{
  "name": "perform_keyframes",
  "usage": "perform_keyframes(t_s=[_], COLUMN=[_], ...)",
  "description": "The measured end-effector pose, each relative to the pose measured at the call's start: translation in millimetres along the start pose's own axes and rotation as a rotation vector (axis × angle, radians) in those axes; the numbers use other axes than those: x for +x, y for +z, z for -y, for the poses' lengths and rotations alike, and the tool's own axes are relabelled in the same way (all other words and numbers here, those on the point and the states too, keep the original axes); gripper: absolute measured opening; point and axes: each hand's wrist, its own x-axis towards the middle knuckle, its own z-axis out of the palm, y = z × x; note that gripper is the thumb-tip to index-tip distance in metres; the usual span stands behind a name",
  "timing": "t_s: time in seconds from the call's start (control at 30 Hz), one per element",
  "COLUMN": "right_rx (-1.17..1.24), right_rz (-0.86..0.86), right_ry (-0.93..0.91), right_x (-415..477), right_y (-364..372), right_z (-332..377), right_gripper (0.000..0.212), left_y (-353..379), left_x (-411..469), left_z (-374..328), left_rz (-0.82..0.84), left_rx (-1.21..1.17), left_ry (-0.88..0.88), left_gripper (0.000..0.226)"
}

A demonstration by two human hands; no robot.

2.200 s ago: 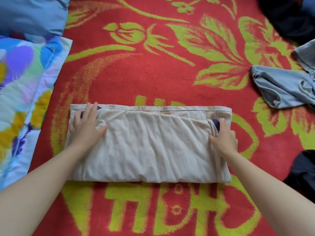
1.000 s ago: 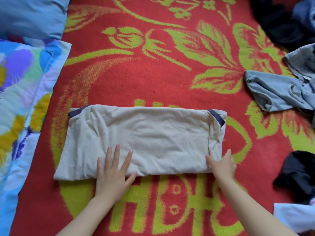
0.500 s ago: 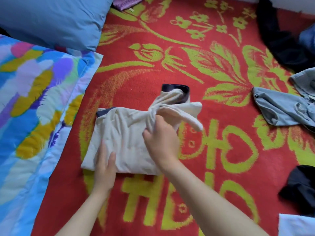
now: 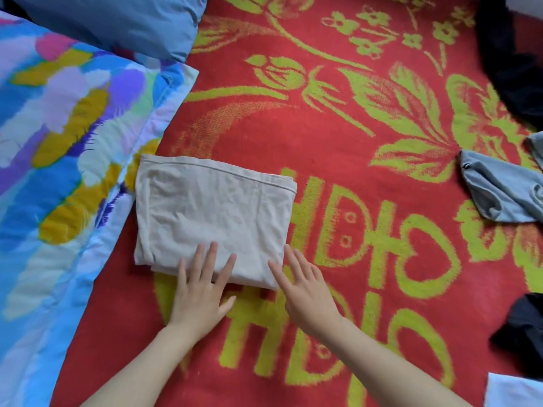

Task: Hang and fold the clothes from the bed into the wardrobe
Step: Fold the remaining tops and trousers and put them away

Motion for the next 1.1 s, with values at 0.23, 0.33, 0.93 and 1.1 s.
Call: perform_keyframes(t_s=[0.23, 0.33, 0.93, 1.1], right_rx=[-0.195, -0.085, 0.039, -0.074], right_rz=[-0.025, -0.050, -0.221, -0.274], right_ry=[-0.248, -0.368, -0.633, -0.665], right_x=[43.4, 57.7, -35.8, -77.6], right_y=[8.2, 5.1, -46.1, -65.9], right_z=[-13.1, -25.5, -39.5, -4.0], right_gripper=[0.103, 0.070, 0.025, 0.032], left_y=[13.7, 14.2, -53.8, -109.2], left_x=[4.4, 5.2, -24.5, -98.1], left_z=[6.6, 8.7, 20.5, 12.8], left_rz=[-0.043, -0.079, -0.242, -0.269], left_rx=[0.070, 0.071, -0.132, -0.109], left_ry=[0.052, 0.069, 0.089, 0.010], left_gripper=[0.116, 0.121, 0.065, 0.040])
